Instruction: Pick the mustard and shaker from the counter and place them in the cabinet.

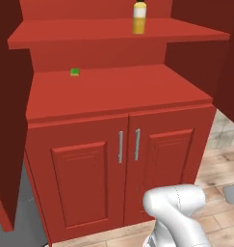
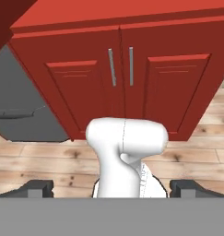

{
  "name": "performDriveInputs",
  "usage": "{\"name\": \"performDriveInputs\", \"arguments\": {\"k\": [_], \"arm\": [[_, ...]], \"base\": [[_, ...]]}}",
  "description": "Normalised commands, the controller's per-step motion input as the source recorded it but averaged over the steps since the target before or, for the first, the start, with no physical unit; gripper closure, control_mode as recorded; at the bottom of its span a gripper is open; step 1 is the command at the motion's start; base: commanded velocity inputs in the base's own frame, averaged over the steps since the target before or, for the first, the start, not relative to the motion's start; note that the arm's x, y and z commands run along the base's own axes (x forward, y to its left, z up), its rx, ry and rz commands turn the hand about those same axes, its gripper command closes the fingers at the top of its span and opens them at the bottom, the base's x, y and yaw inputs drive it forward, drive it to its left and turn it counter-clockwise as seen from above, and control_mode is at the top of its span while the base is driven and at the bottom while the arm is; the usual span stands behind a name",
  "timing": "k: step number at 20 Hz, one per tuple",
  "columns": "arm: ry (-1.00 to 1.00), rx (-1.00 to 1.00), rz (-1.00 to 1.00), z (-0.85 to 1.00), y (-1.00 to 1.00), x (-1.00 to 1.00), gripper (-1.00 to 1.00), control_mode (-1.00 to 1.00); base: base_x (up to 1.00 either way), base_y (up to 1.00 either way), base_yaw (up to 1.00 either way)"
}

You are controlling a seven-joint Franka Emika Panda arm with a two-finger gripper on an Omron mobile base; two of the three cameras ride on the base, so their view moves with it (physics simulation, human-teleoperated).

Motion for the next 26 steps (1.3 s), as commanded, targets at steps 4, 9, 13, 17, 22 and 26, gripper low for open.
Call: {"name": "performDriveInputs", "arguments": {"k": [4,9,13,17,22,26], "arm": [[0.0,0.0,0.0,0.0,0.0,0.0,-1.0,1.0],[0.0,0.0,0.0,0.0,0.0,0.0,-1.0,1.0],[0.0,0.0,0.0,0.0,0.0,0.0,-1.0,1.0],[0.0,0.0,0.0,0.0,0.0,0.0,-1.0,1.0],[0.0,0.0,0.0,0.0,0.0,0.0,-1.0,1.0],[0.0,0.0,0.0,0.0,0.0,0.0,-1.0,1.0]], "base": [[-0.8,0.01,0.0],[-0.76,0.1,0.0],[-0.7,0.41,0.0],[-0.41,0.78,0.0],[-0.26,0.97,0.0],[-0.2,1.0,0.0]]}}
